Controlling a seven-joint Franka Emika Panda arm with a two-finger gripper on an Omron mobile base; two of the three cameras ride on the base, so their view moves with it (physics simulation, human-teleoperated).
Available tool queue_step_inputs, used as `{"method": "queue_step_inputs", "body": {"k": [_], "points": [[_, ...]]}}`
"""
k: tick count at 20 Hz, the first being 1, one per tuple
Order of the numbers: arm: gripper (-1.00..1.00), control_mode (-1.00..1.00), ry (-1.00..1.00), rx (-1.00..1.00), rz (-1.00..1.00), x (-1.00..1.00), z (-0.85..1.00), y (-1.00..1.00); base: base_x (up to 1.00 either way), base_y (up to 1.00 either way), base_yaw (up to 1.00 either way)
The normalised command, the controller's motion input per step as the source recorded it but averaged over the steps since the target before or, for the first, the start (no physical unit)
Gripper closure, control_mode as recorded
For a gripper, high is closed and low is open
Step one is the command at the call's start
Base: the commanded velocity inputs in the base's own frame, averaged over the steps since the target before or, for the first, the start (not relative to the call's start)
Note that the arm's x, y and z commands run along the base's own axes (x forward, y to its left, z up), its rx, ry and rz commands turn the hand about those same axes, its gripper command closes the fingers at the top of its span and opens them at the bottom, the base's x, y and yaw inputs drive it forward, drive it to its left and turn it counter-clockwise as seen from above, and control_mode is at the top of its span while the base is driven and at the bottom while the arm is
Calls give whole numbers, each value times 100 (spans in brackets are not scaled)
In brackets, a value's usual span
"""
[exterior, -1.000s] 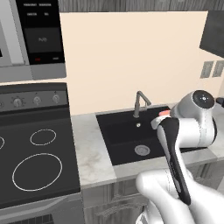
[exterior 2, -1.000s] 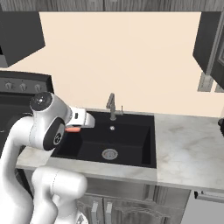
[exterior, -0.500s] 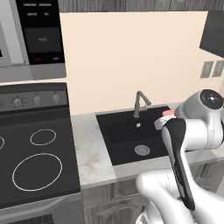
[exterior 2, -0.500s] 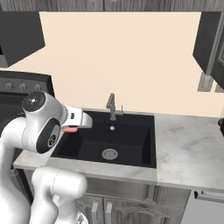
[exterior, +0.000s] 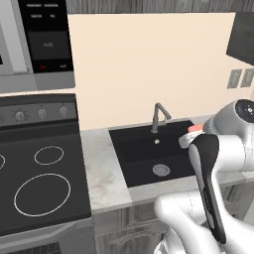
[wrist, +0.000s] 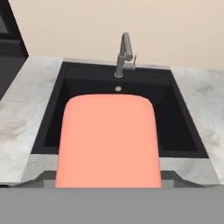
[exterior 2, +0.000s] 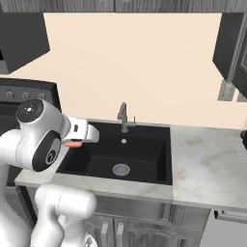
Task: Pick up the bar soap and bar soap from the sink, and place them back in the cabinet, and close the cabinet doors.
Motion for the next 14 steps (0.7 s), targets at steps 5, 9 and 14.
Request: {"method": "queue_step_inputs", "body": {"k": [5,9,14], "points": [[100,100,0,0,0,0,0,0,-50,-11,0],[100,100,0,0,0,0,0,0,-75,-29,0],[100,100,0,0,0,0,0,0,-65,-44,0]]}}
